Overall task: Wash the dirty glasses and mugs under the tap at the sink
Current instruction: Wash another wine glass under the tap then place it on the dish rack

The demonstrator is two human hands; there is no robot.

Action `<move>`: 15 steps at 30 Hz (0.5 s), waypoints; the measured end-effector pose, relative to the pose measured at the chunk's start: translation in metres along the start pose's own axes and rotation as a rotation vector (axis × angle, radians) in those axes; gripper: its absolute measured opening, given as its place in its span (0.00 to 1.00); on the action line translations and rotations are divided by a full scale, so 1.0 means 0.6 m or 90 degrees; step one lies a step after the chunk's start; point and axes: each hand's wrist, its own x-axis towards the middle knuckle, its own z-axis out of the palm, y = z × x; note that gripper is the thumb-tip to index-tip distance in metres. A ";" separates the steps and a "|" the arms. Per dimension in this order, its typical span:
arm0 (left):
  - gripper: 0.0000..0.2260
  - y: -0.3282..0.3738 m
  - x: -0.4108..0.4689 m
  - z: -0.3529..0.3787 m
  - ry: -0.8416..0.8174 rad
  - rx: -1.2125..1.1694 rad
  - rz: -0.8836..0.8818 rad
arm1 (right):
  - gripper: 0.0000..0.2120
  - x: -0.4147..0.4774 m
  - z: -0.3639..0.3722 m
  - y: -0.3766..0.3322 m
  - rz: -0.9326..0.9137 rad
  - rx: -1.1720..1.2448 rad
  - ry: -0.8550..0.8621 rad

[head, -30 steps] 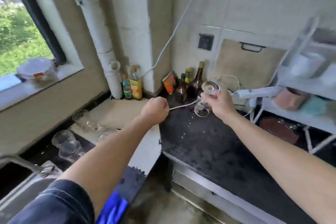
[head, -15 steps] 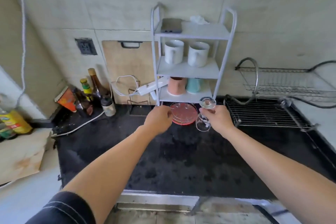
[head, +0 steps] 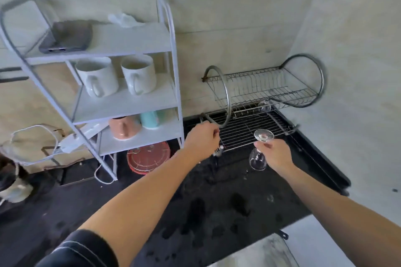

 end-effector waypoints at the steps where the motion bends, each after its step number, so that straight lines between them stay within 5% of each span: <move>1: 0.10 0.015 0.020 0.007 -0.002 0.005 0.020 | 0.15 0.018 -0.011 0.013 0.020 -0.008 0.015; 9: 0.11 0.106 0.190 0.086 0.059 0.069 0.121 | 0.13 0.200 -0.056 0.130 0.018 -0.058 0.025; 15: 0.18 0.117 0.285 0.171 0.055 0.179 -0.042 | 0.15 0.368 -0.040 0.189 0.014 -0.018 -0.010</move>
